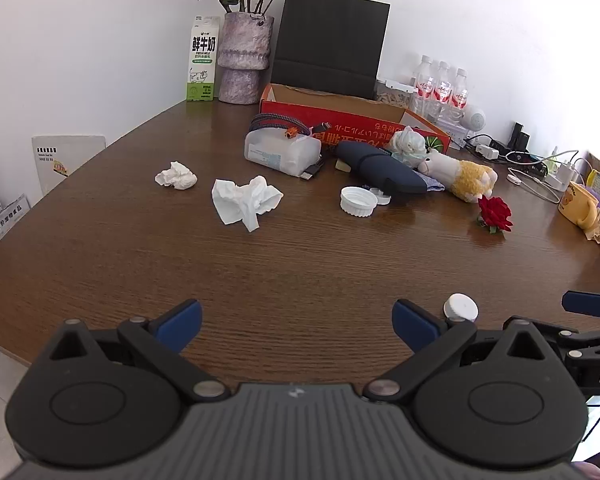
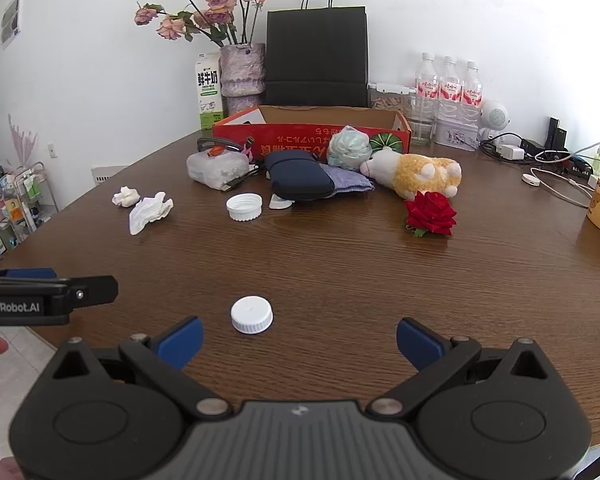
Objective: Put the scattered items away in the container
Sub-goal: 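Move the right gripper toward the white bottle cap on the table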
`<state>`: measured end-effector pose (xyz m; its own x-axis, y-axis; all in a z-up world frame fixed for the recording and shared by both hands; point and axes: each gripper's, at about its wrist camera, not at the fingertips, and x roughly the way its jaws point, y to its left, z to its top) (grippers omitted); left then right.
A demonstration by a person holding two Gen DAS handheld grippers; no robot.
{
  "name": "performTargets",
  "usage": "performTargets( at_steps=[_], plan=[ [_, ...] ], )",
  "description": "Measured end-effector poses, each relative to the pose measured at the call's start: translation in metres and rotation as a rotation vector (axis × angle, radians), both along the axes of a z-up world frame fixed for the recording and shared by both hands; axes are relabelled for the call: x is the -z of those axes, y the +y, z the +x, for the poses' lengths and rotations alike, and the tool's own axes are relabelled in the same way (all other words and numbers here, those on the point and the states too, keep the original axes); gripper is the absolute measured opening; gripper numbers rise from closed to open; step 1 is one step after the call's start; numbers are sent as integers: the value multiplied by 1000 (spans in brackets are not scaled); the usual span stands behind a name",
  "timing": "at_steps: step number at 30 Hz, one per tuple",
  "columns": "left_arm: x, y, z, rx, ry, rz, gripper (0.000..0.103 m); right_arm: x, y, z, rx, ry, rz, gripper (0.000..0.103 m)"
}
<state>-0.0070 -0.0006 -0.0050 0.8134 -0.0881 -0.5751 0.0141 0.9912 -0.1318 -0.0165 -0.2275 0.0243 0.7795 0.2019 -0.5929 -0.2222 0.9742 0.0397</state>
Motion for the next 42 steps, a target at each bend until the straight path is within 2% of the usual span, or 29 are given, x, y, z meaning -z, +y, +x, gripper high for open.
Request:
performTargets(
  at_steps=[42],
  plan=[
    [8, 11, 6, -29, 45, -16, 103, 9, 6, 7, -29, 25, 14, 102]
  ],
)
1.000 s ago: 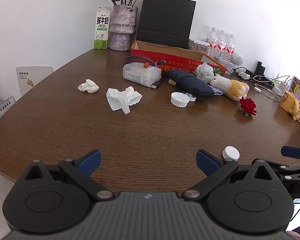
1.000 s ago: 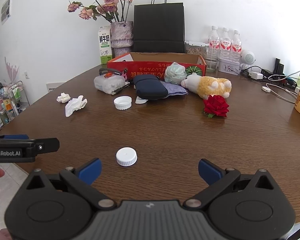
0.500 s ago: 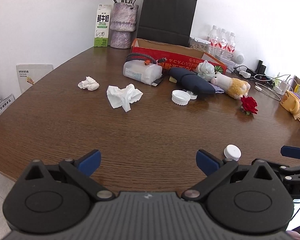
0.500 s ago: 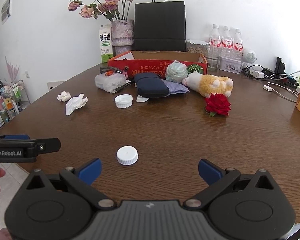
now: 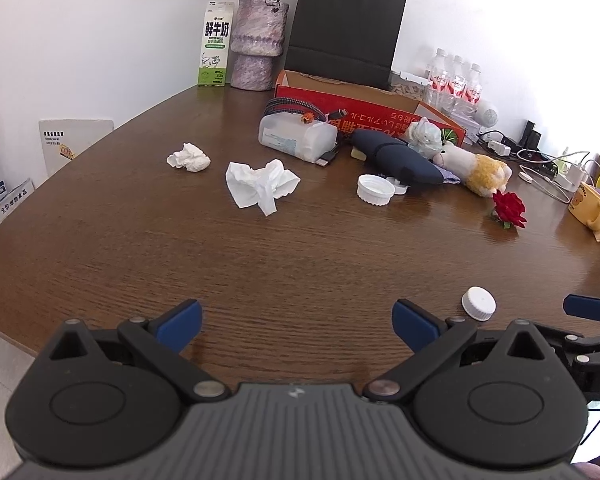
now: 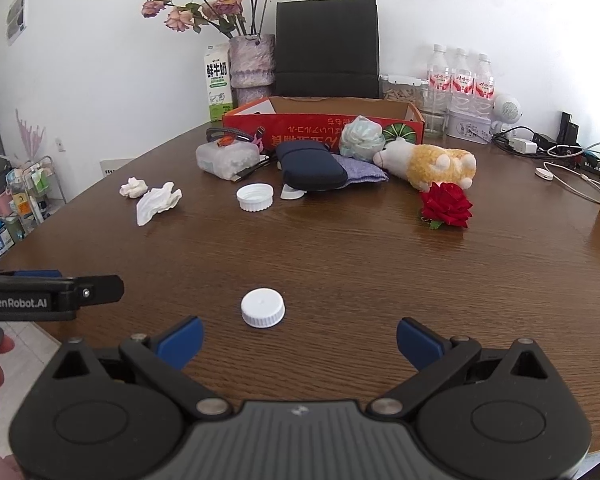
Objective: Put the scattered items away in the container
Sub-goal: 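Move the right gripper toward the white bottle cap on the table, then grasp the white bottle cap with the right gripper while the left gripper grasps the crumpled tissue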
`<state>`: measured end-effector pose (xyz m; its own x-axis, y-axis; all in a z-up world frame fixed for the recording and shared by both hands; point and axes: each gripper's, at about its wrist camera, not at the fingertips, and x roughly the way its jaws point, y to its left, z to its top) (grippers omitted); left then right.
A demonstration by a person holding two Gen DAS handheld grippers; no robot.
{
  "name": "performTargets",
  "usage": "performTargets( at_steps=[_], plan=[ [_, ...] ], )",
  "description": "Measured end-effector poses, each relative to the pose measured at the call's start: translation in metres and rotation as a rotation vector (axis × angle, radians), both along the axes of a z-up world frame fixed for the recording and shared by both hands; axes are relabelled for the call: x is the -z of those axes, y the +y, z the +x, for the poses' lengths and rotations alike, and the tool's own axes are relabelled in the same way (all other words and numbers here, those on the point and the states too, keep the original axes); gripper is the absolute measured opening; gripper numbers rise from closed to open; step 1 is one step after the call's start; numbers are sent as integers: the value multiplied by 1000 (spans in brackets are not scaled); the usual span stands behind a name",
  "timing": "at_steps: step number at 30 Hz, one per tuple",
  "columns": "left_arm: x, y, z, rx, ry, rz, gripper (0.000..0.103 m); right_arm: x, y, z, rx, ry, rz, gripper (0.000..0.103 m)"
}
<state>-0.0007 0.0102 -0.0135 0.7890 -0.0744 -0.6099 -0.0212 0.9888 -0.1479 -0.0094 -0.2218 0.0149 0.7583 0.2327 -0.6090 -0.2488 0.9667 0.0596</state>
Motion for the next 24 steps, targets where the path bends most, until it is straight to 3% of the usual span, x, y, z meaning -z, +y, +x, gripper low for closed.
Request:
performTargets(
  at_steps=[6, 10, 13, 15, 16, 17, 24],
  plan=[
    [4, 9, 1, -24, 13, -7, 103, 7, 9, 12, -23, 16, -13, 92],
    [6, 17, 3, -42, 19, -7, 103, 11, 18, 22, -48, 33, -21, 72],
    [7, 22, 5, -57, 16, -5, 103, 13, 24, 26, -67, 31, -36, 66],
    [7, 25, 8, -61, 13, -5, 103, 12, 26, 27, -79, 22, -31, 51],
    [7, 26, 10, -61, 12, -6, 103, 11, 26, 28, -85, 21, -19, 36],
    [7, 27, 11, -59, 11, -9, 103, 11, 26, 30, -89, 23, -10, 27],
    [5, 30, 28, -63, 16, -14, 103, 6, 23, 41, -98, 11, 10, 27]
  ],
)
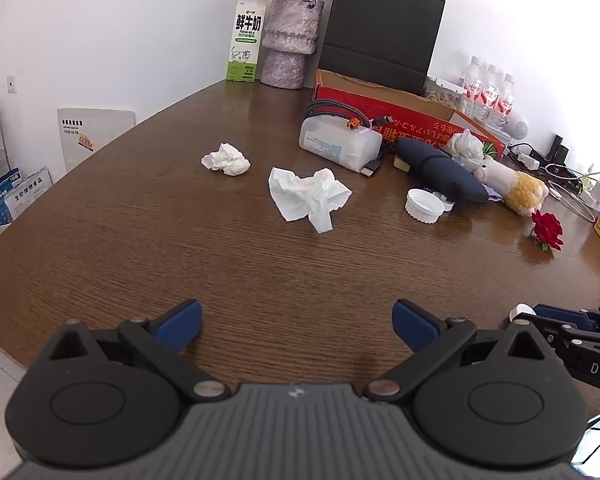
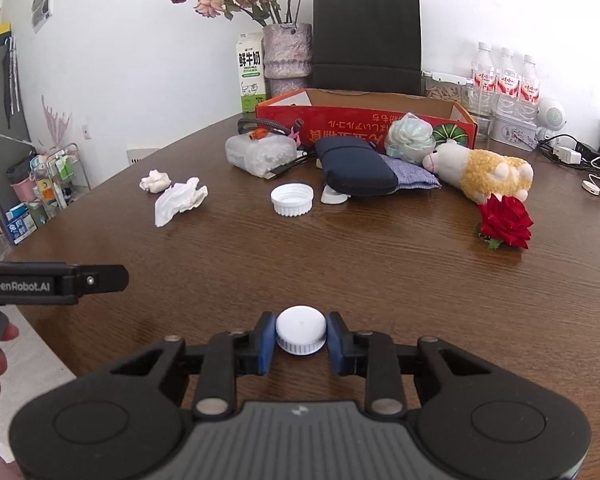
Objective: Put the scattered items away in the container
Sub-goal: 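Grasp the white bottle cap with the right gripper while the left gripper grasps the crumpled tissue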
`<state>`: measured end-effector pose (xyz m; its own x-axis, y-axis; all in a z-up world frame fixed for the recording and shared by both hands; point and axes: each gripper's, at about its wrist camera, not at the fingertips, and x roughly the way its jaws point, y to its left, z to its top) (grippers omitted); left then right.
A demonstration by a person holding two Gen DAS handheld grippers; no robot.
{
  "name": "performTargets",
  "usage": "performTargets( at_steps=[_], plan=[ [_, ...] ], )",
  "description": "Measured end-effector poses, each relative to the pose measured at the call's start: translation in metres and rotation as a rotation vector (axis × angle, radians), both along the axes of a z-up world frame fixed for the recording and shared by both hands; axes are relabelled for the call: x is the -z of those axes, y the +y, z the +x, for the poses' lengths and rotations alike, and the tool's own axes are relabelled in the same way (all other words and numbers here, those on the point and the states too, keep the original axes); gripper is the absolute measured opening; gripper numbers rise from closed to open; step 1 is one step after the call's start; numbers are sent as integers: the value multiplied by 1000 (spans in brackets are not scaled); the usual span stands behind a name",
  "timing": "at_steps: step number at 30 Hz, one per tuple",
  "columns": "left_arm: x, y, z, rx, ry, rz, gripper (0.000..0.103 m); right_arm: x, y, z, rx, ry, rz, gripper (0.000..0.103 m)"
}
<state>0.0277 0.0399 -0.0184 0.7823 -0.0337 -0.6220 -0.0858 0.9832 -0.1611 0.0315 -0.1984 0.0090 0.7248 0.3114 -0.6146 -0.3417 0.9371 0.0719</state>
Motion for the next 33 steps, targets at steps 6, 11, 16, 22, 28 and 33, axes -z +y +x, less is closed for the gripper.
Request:
performTargets(
  at_steps=[6, 11, 16, 22, 28, 33],
  plan=[
    [-8, 0, 28, 13, 5, 13, 103, -7, -3, 19, 7, -8, 16, 27],
    [-13, -2, 56, 26, 19, 29, 103, -11, -9, 42, 27, -3, 39, 27],
    [-15, -4, 89, 17, 41, 33, 103, -15, -19, 65, 53, -8, 53, 27],
    [-10, -8, 117, -12, 54, 70, 101, -15, -29, 89, 62, -3, 59, 27],
    [-3, -9, 133, -45, 78, 103, 87, -11, -35, 102, 56, 10, 63, 27],
    [-2, -13, 132, -56, 56, 110, 62, -9, -39, 108, 59, 16, 69, 27]
  ],
)
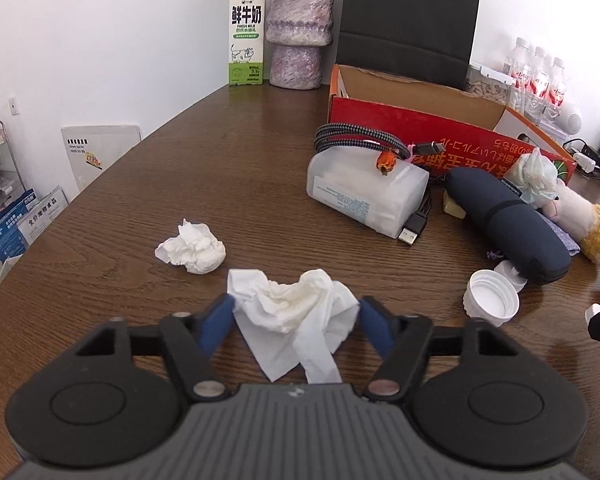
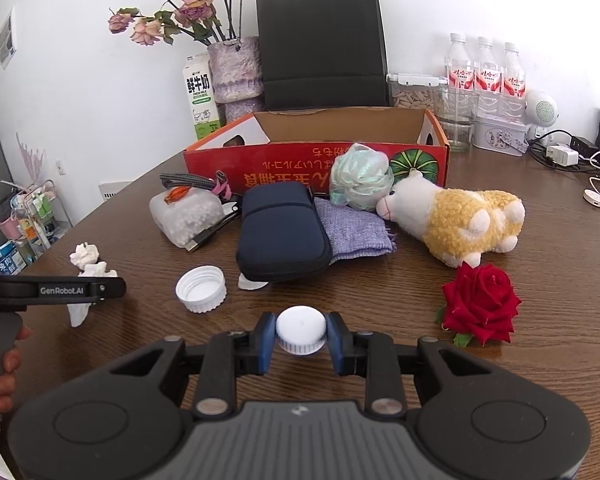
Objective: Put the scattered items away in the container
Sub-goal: 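Grasp the white bottle cap with the right gripper while the left gripper grasps the crumpled tissue, then carry the tissue and cap with both grippers over the cardboard box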
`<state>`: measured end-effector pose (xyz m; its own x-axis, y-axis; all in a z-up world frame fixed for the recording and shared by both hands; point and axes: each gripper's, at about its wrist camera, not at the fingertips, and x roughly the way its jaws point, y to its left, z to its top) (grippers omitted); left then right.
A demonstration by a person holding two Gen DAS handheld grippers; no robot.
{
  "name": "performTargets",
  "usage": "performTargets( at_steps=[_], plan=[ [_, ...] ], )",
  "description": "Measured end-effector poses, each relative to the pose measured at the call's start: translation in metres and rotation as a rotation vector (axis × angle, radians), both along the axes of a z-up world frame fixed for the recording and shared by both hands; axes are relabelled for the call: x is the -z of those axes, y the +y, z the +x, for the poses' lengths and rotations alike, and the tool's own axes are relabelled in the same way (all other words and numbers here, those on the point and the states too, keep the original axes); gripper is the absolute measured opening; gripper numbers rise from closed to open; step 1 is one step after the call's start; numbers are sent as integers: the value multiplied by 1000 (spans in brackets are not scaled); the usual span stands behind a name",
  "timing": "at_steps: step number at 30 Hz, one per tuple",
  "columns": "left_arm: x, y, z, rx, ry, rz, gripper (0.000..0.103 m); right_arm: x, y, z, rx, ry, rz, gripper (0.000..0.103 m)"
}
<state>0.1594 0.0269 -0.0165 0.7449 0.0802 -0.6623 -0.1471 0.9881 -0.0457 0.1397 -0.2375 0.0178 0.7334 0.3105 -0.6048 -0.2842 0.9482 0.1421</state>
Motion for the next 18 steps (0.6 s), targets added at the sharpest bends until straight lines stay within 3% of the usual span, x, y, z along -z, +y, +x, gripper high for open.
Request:
performTargets(
  at_steps=[2, 5, 14, 18],
  plan=[
    [0, -1, -1, 5, -9, 0, 46, 1, -1, 1, -4, 2, 5, 27],
    [-1, -1, -3, 7, -16, -10, 33, 1, -1, 1, -12, 5, 10, 27],
    [-4, -4, -8, 5, -46, -19, 19, 2, -5, 1, -8, 0, 7, 27],
    [-10, -8, -7, 21, -74, -22, 17, -2, -5, 3, -11, -17, 6, 27]
  ],
)
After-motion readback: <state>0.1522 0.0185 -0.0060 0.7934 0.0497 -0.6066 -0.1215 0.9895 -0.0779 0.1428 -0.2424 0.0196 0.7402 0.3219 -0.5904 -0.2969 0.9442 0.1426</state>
